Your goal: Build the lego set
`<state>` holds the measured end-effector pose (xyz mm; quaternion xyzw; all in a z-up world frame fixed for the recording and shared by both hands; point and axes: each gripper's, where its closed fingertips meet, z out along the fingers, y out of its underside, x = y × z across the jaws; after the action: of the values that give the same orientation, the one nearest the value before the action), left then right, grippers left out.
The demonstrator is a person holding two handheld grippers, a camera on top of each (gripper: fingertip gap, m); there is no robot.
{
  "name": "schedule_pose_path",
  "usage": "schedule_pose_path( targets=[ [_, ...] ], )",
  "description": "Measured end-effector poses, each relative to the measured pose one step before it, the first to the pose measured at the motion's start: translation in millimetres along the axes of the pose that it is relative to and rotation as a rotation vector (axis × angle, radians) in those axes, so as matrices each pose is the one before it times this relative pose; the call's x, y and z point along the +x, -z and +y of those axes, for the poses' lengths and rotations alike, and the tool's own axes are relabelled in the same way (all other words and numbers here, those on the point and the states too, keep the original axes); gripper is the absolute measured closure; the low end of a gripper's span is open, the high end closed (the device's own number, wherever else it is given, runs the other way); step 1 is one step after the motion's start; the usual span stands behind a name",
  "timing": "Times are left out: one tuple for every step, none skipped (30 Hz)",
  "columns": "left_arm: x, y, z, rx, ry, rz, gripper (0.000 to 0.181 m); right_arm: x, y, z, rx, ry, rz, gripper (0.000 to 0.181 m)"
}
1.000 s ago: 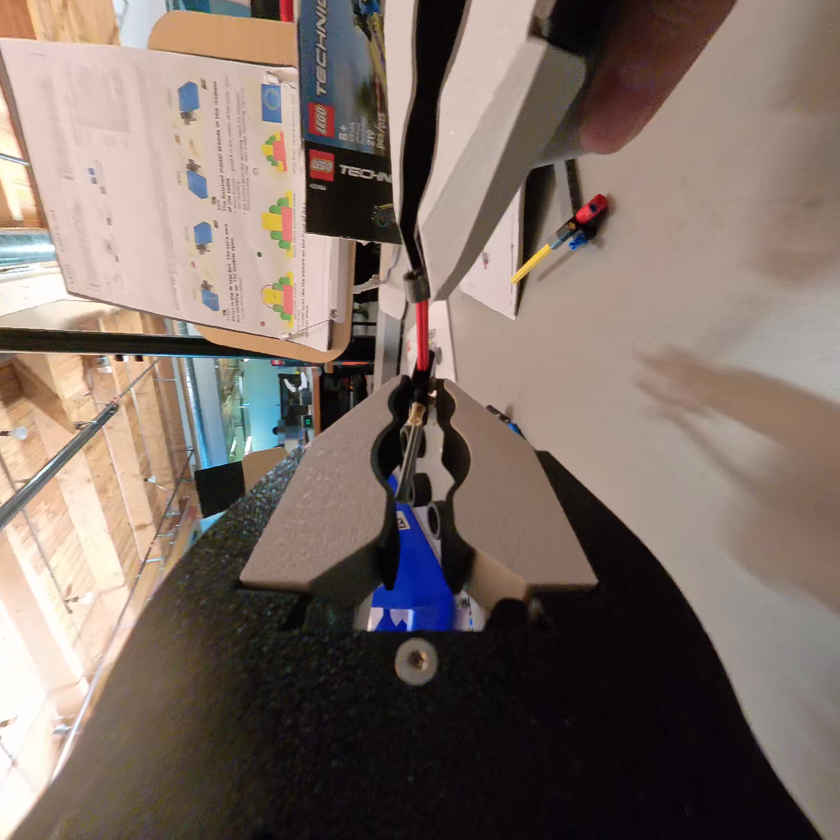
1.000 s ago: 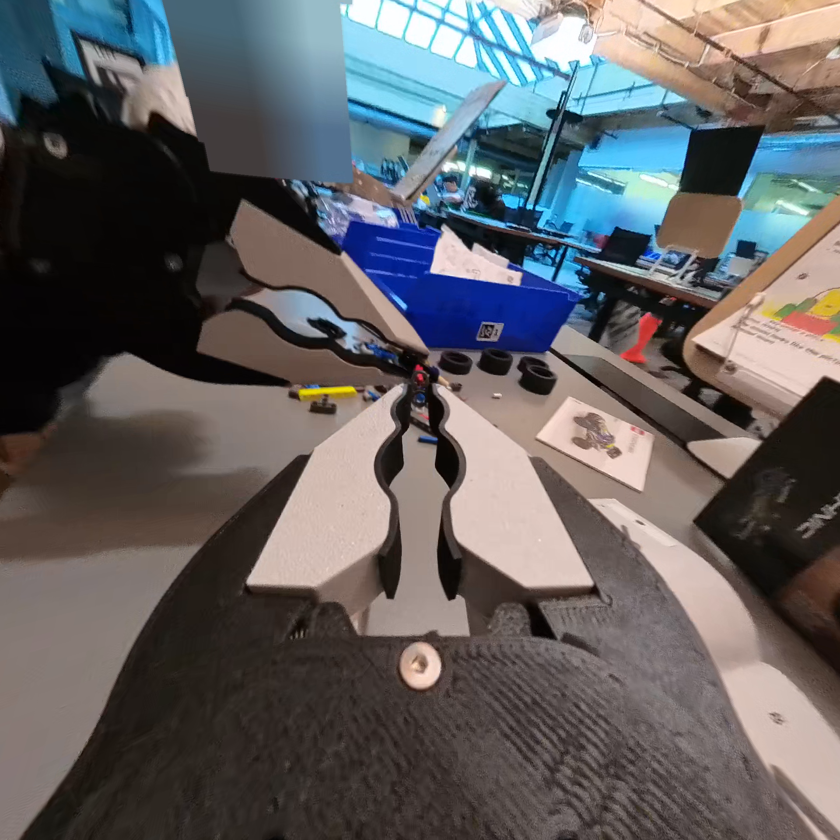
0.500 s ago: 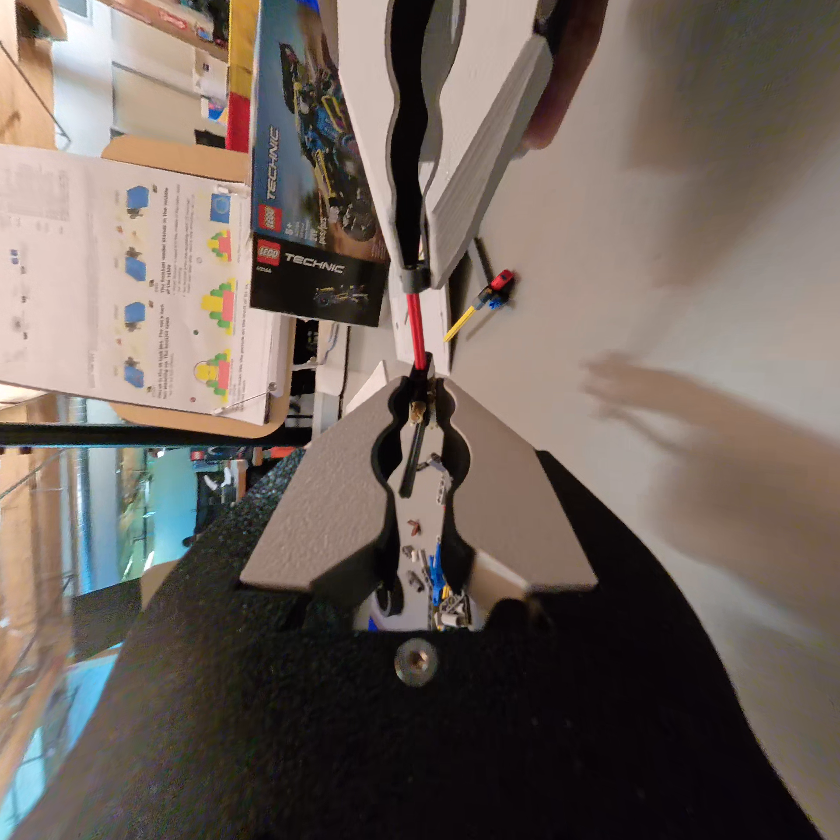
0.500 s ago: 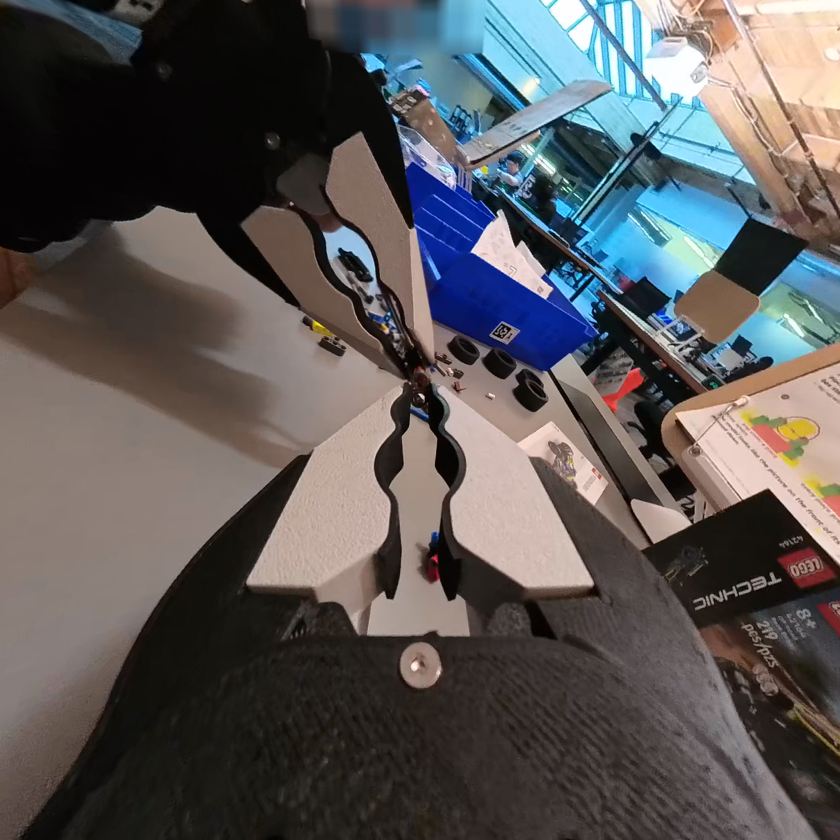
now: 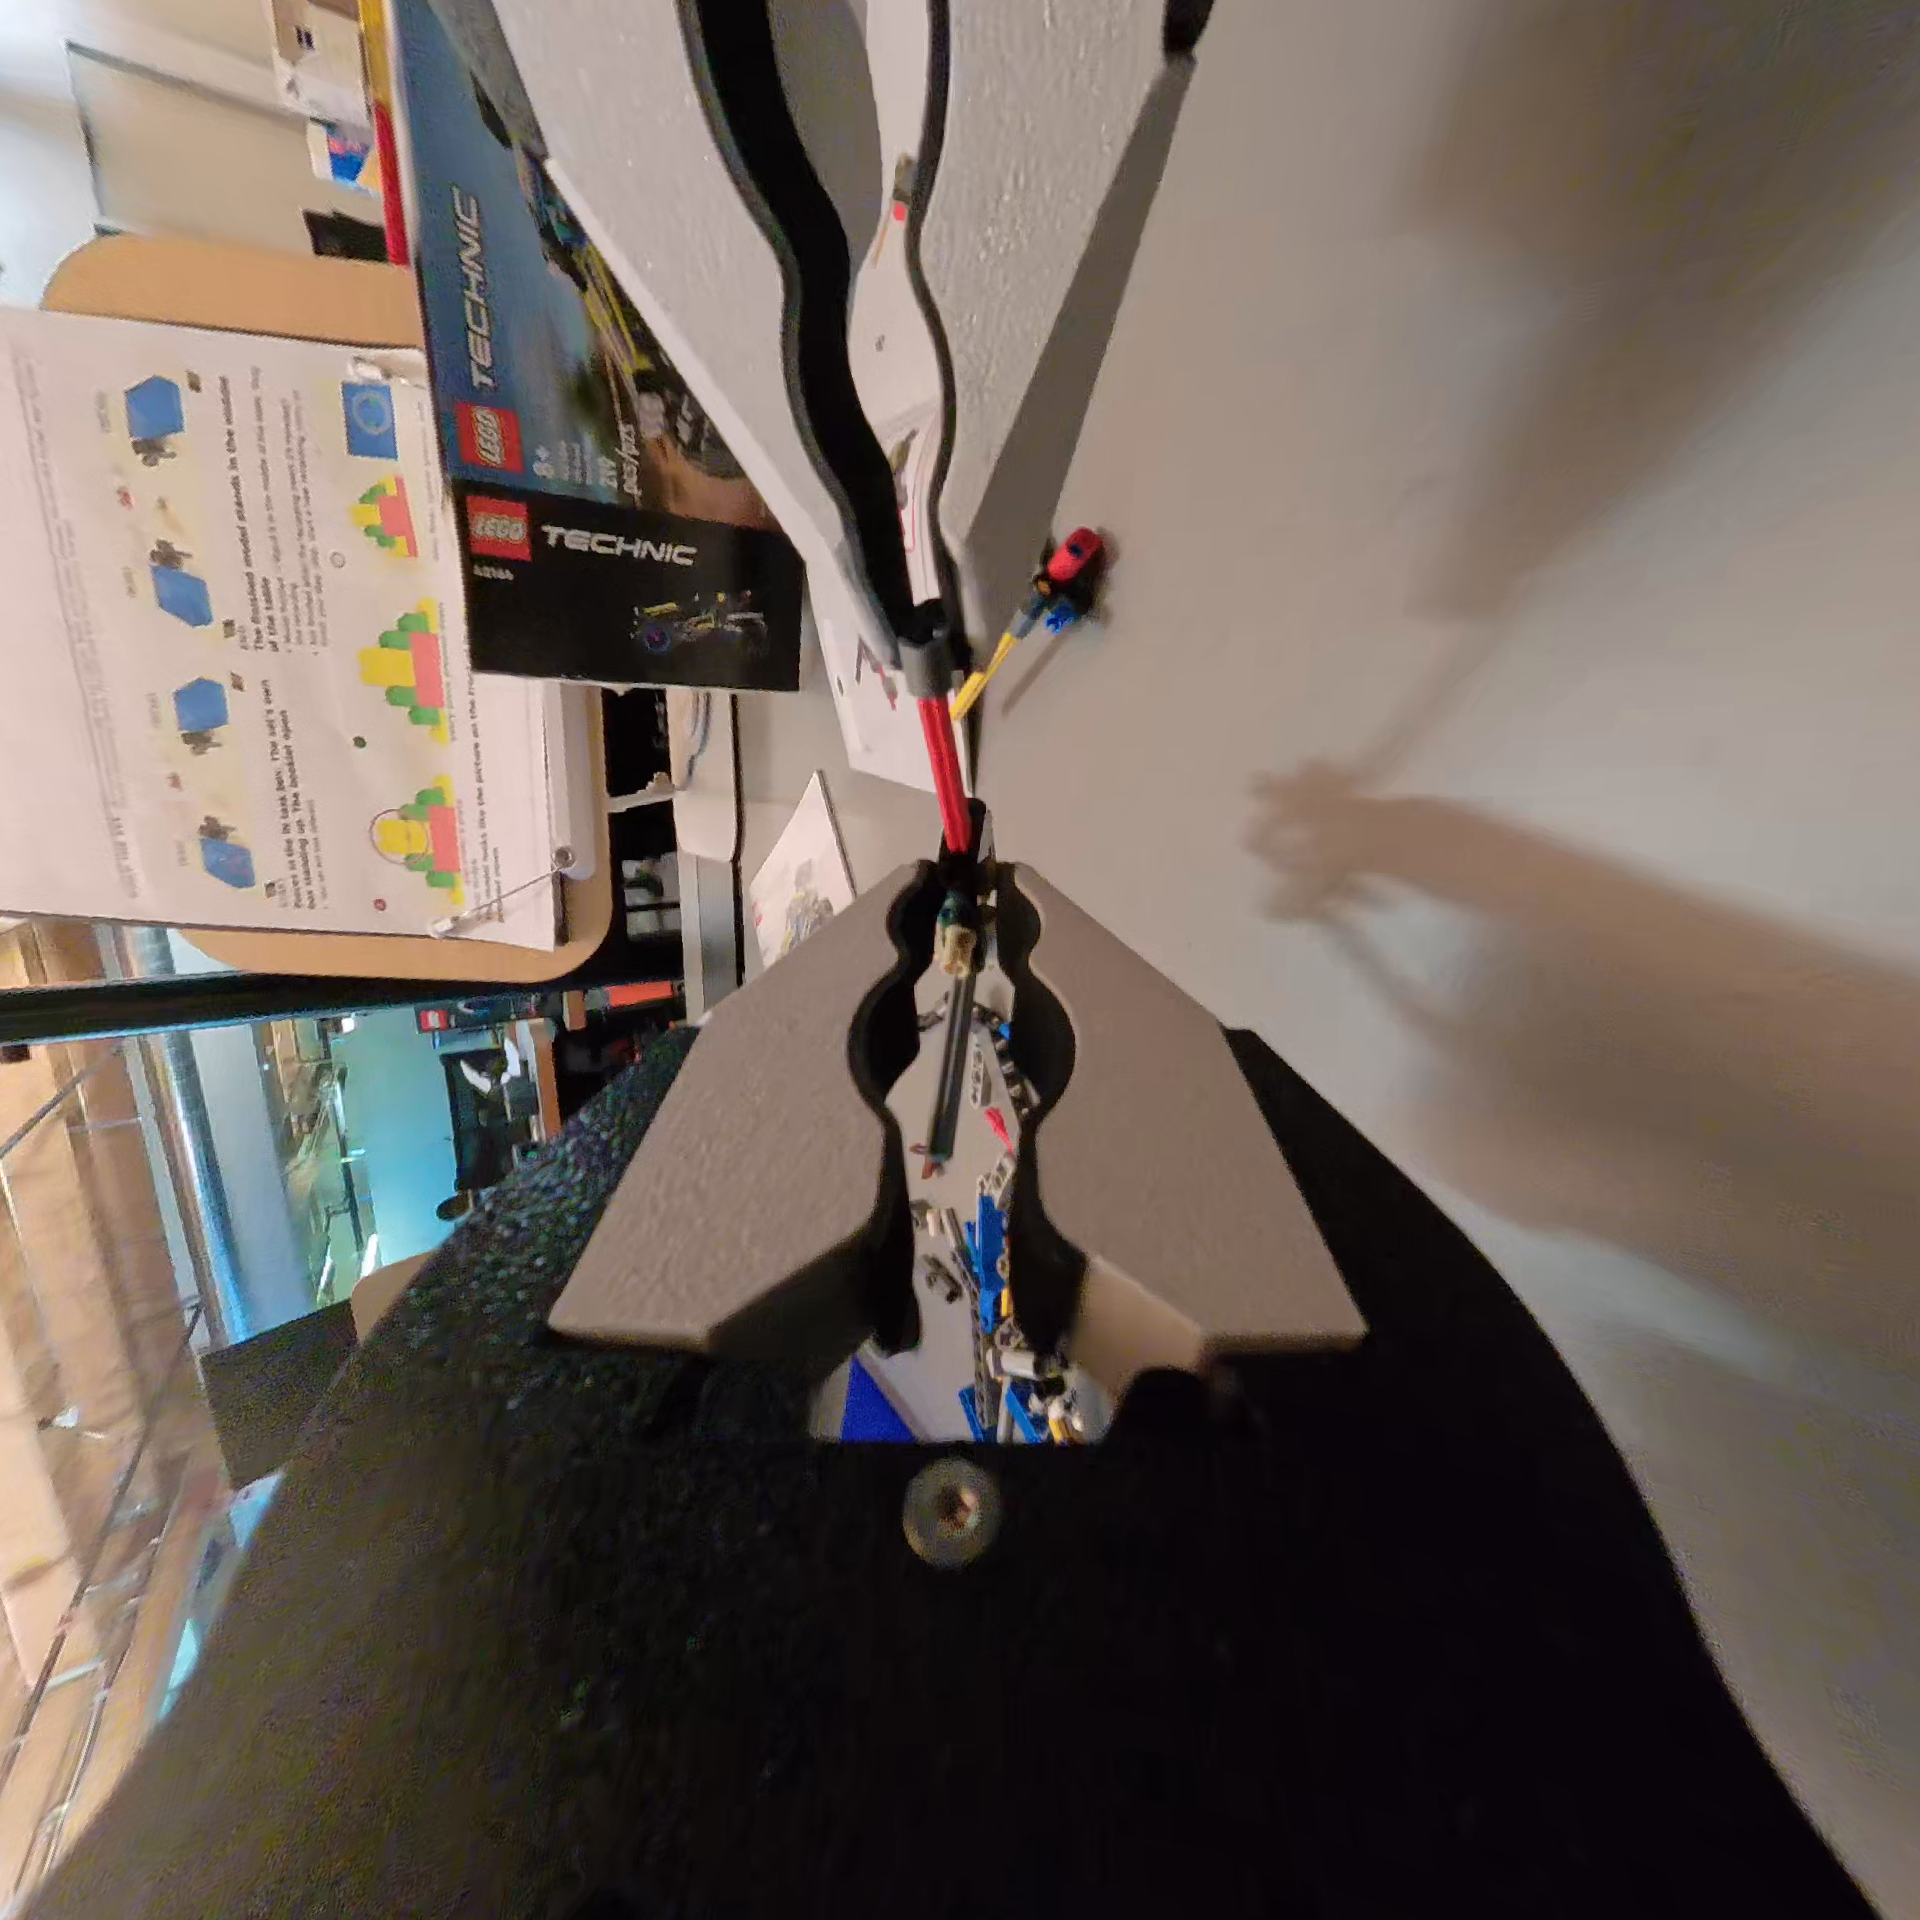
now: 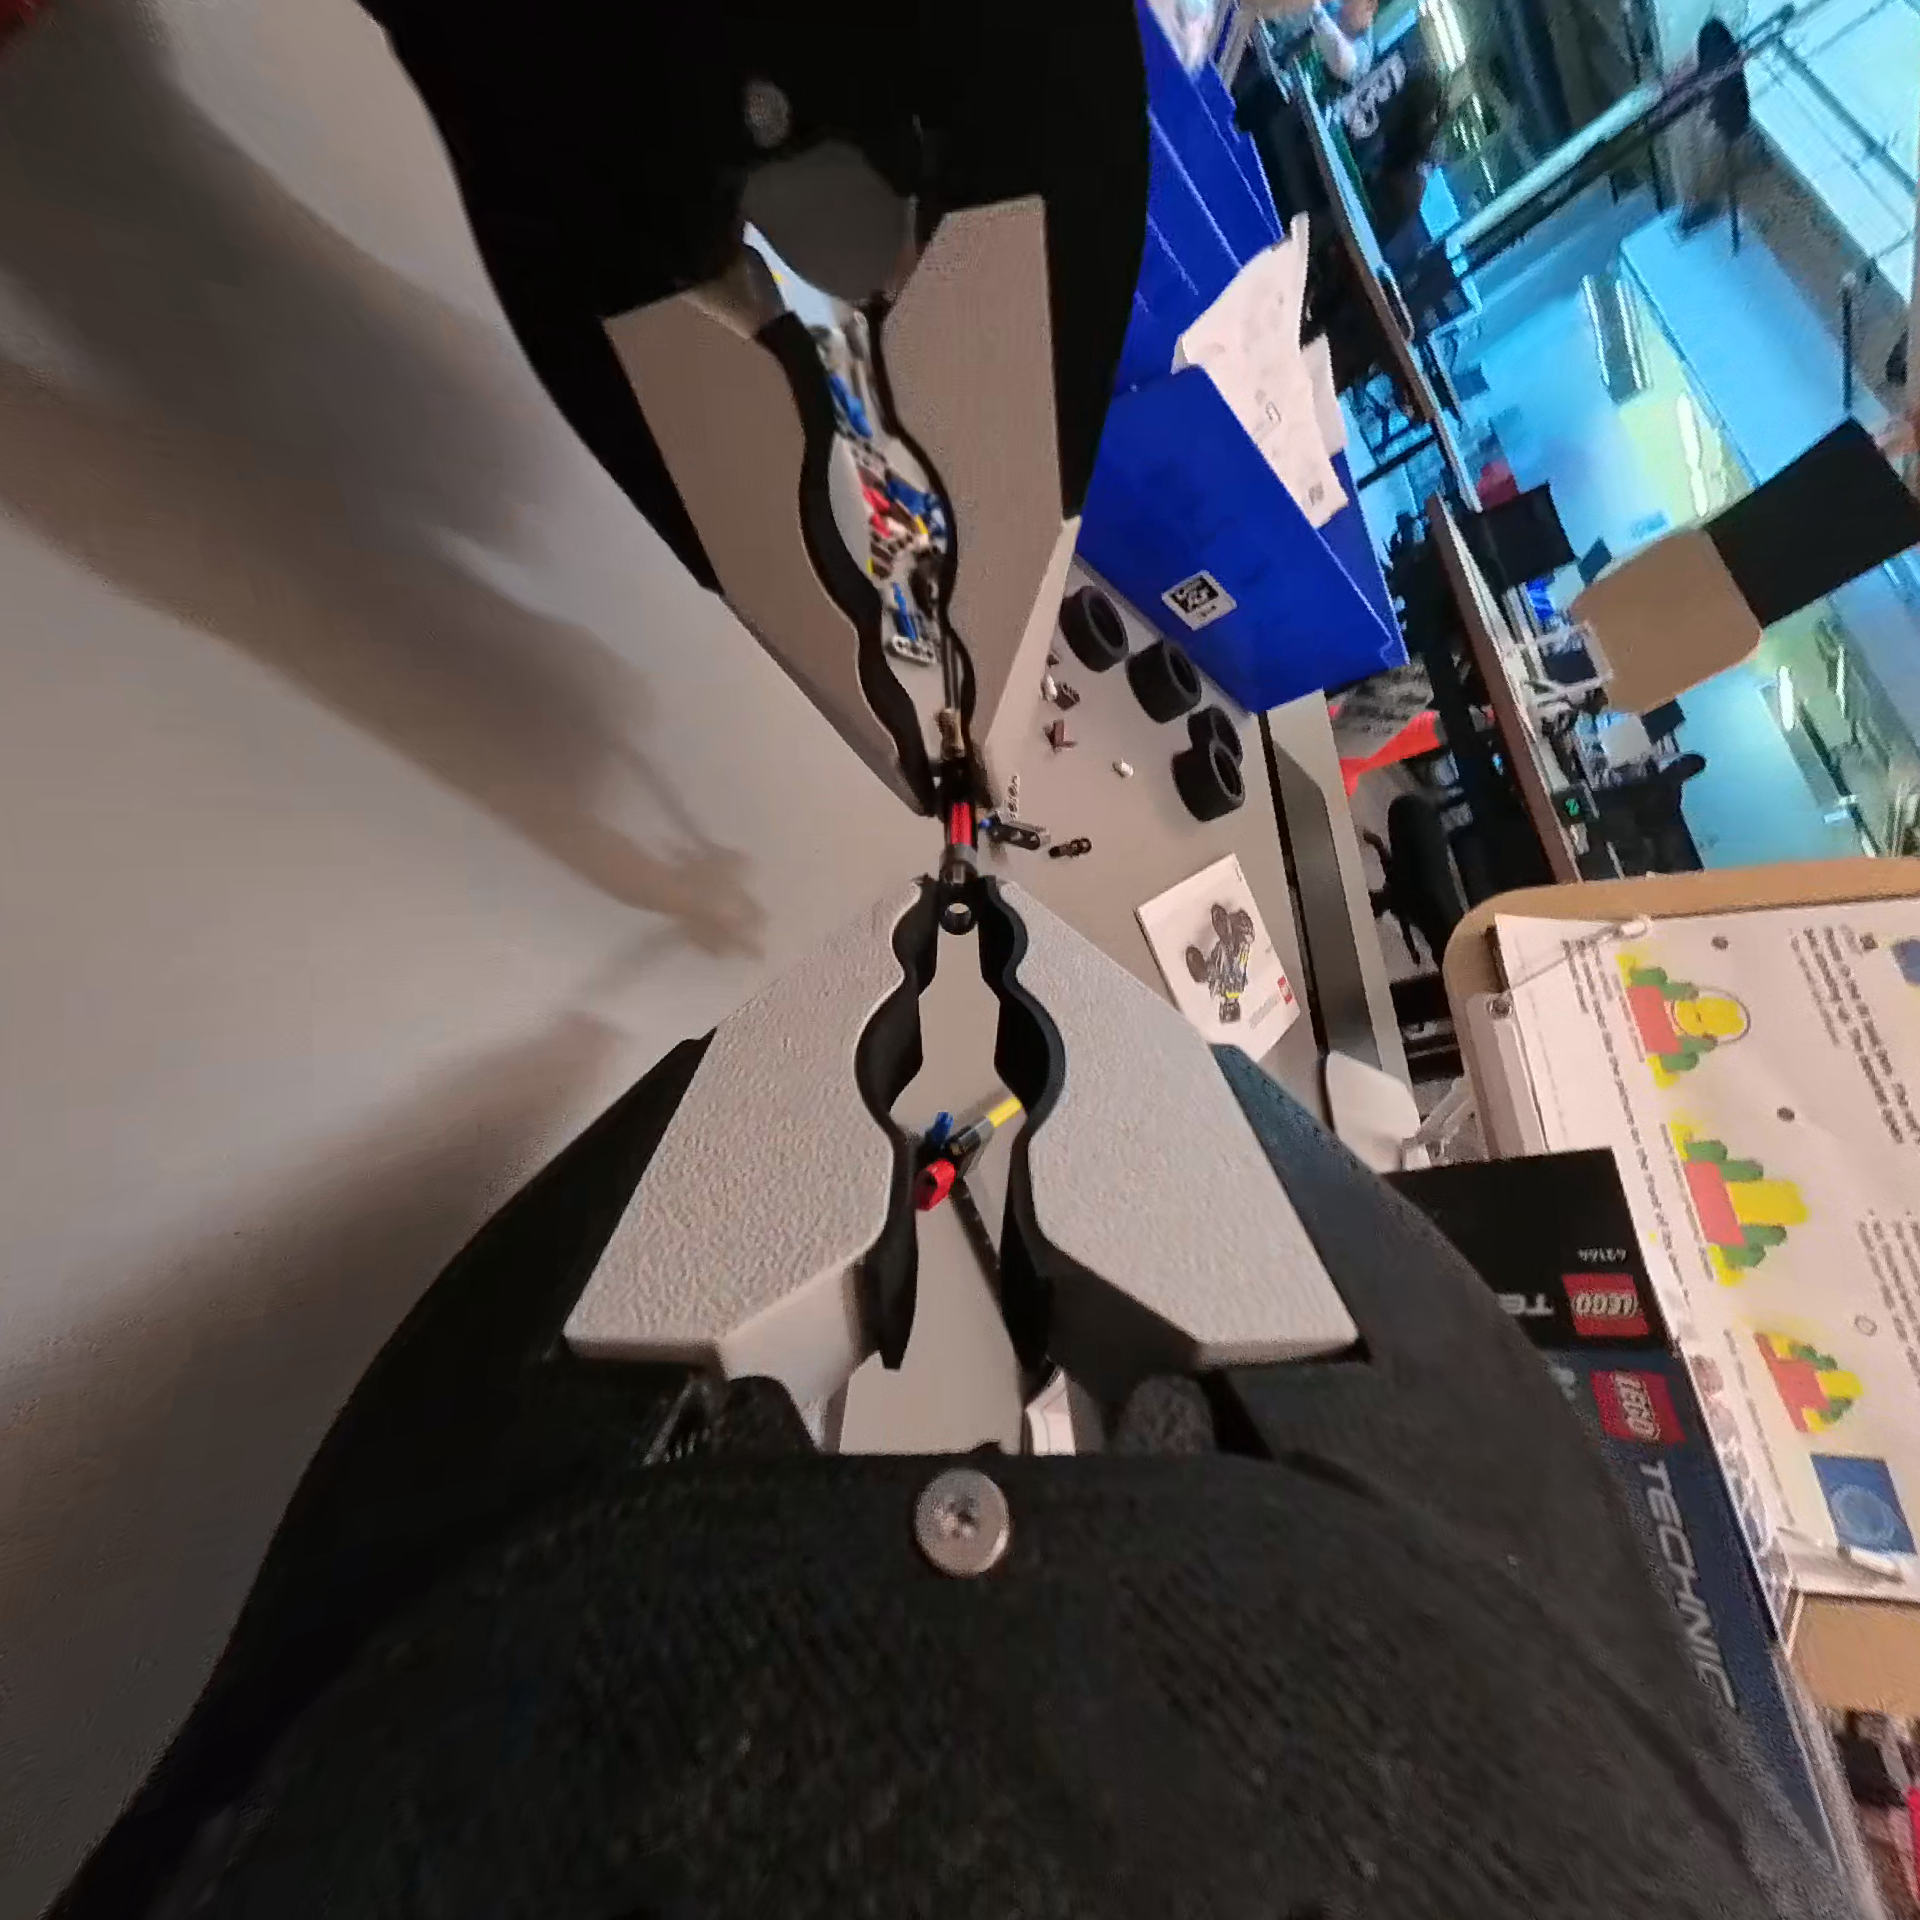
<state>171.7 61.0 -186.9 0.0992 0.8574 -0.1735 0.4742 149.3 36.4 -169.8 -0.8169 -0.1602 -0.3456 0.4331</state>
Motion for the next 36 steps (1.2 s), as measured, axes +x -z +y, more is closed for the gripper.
schedule_pose_path(
  targets=[
    [0.49, -1.59, 1.53, -0.0166, -0.0015, -0.0025, 0.172, 0.8, -1.53, 3.09, -0.0148, -0.0118, 0.0075, 0.176],
    [0.26, -1.19, 1.36, -0.0116, 0.0017, -0.0004, 0.172, 1.44, -1.38, 3.07, -0.0156, -0.0055, 0.012, 0.176],
    [0.03, -0.1, -0.83, 0.0052, 0.0073, 0.0012, 0.172, 3.41, -0.66, 2.6, -0.013, 0.009, 0.0278, 0.175],
    [-0.23, 1.66, -6.74, 0.043, 0.0234, 0.0043, 0.172, 1.2, -1.13, 3.82, -0.0239, 0.0167, 0.0131, 0.175],
    [-1.23, 2.9, -10.44, 0.0606, 0.0392, 0.0043, 0.172, -3.09, -2.27, 4.6, -0.0304, 0.0129, -0.0134, 0.176],
    [-2.3, 1.5, -3.66, 0.0077, 0.0271, -0.0026, 0.172, -2.64, -1.4, -0.48, 0.004, 0.0157, -0.0033, 0.175],
    [-4.11, -0.01, 8.23, -0.0669, -0.0151, -0.0211, 0.172, 2.58, 1.55, -6.54, 0.0483, -0.0002, 0.0286, 0.175],
    [-4.31, -0.39, 10.7, -0.0722, -0.0419, -0.0314, 0.172, 3.67, 2.04, -4.71, 0.035, -0.0446, 0.0111, 0.176],
    [-1.81, -0.21, 4.47, -0.0165, -0.0135, -0.0167, 0.172, 1.33, 0.82, -0.93, 0.0133, -0.062, -0.0188, 0.175],
    [-0.85, -0.15, -0.35, 0.0214, 0.0327, -0.0006, 0.172, 2.45, 1.02, -1.63, 0.0266, -0.0577, -0.0065, 0.175],
    [-2.59, -0.26, -0.41, 0.0155, 0.0333, -0.0105, 0.172, 3.97, 1.6, -3.74, 0.0447, -0.0643, 0.0107, 0.175],
    [-5.49, -0.07, 1.63, -0.0078, 0.0013, -0.0362, 0.172, 2.16, 0.78, -3.67, 0.0363, -0.0794, -0.0063, 0.175],
    [-5.08, -0.11, 1.9, -0.0165, -0.0141, -0.0401, 0.172, 0.42, 0.12, -3.69, 0.0265, -0.083, -0.0207, 0.175],
    [-4.03, -0.39, 0.05, -0.0051, -0.0011, -0.0344, 0.172, 4.21, 0.43, -4.36, 0.0308, -0.0724, 0.0119, 0.175],
    [-3.99, -0.52, -1.49, 0.0079, 0.013, -0.0356, 0.172, 6.06, 0.36, -3.64, 0.0273, -0.065, 0.0305, 0.175],
    [-3.4, -0.48, -1.74, 0.011, 0.0154, -0.0305, 0.172, 1.43, -0.3, -3.02, 0.024, -0.0589, 0.0029, 0.176],
    [-4.22, -0.17, -1.1, 0.0083, 0.0195, -0.0335, 0.172, 0.89, -0.4, -3.03, 0.0256, -0.0517, 0.0026, 0.176],
    [-4.48, 0.07, -0.69, 0.007, 0.0255, -0.0312, 0.172, 1.79, -0.28, -2.9, 0.0259, -0.0436, 0.0128, 0.176],
    [-3.03, 0.39, -1.27, 0.0113, 0.0321, -0.0186, 0.172, 0.04, -0.35, -3.04, 0.0276, -0.0418, -0.0007, 0.176],
    [-2.62, 0.57, -2.38, 0.0195, 0.0383, -0.0136, 0.172, -0.15, -0.27, -3.47, 0.0331, -0.0476, -0.0043, 0.176],
    [-2.12, 0.62, -2.52, 0.0216, 0.0381, -0.009, 0.172, 1.84, 0.09, -3.35, 0.0364, -0.0487, 0.0057, 0.176],
    [-1.24, 0.85, -2.75, 0.023, 0.0312, -0.0021, 0.172, 2.24, 0.59, -3.24, 0.0383, -0.0389, 0.0078, 0.176],
    [-0.56, 0.85, -3.21, 0.0254, 0.0281, 0.0027, 0.172, -0.35, 0.84, -3.35, 0.0389, -0.0266, -0.0085, 0.177],
    [-0.65, 0.81, -2.66, 0.0212, 0.0279, 0.0013, 0.172, -1.77, 0.68, -3.66, 0.0329, -0.0198, -0.0139, 0.176],
    [-0.99, 0.8, -2.1, 0.0149, 0.0161, -0.0027, 0.172, -0.21, 0.24, -1.94, 0.0149, -0.0109, -0.0006, 0.177],
    [-0.48, 0.58, -1.12, 0.0073, -0.0014, -0.0026, 0.172, -0.12, -0.66, 1.61, -0.0117, 0.0052, 0.0009, 0.177],
    [-0.87, 0.28, -0.22, -0.0004, -0.0105, -0.0075, 0.172, -0.45, -0.67, 2.17, -0.0135, 0.0159, 0.0013, 0.176],
    [-0.59, 0.24, 0.11, -0.0029, -0.014, -0.0086, 0.172, -0.27, -0.06, -0.18, 0.0026, 0.0117, 0.005, 0.176],
    [0.31, -0.04, -0.04, -0.0026, -0.0138, -0.0024, 0.172, -1.25, 0.17, -1.79, 0.0107, 0.0019, -0.0034, 0.176],
    [-0.19, 0.02, -0.16, -0.0015, -0.0072, -0.0041, 0.172, -0.95, 0.06, -0.97, 0.0045, -0.0036, -0.0054, 0.177],
    [-0.49, 0.15, -0.62, 0.002, -0.0021, -0.0032, 0.172, 0.68, 0.08, 0.25, -0.0017, -0.0005, 0.0006, 0.177],
    [0.06, 0.27, -0.74, 0.0031, -0.0003, 0.0014, 0.172, 1.14, 0.55, -0.26, 0.0041, -0.0053, 0.0022, 0.176],
    [-0.29, 0.09, -0.23, -0.0002, 0.0005, -0.0009, 0.172, 0.32, 0.8, -1.7, 0.0129, -0.0145, -0.0048, 0.177],
    [-0.51, 0.11, -0.12, -0.0007, -0.0016, -0.0021, 0.172, -0.01, 0.54, -1.32, 0.0101, -0.016, -0.0088, 0.177],
    [-0.22, 0.14, -0.14, -0.0001, -0.0029, -0.0008, 0.172, 1.7, 0.57, -0.63, 0.0061, -0.0101, 0.0052, 0.177],
    [-0.48, -0.03, 0.57, -0.0034, -0.0023, -0.0017, 0.172, 1.19, 0.75, -0.78, 0.0071, 0.0002, 0.0048, 0.177]
  ],
)
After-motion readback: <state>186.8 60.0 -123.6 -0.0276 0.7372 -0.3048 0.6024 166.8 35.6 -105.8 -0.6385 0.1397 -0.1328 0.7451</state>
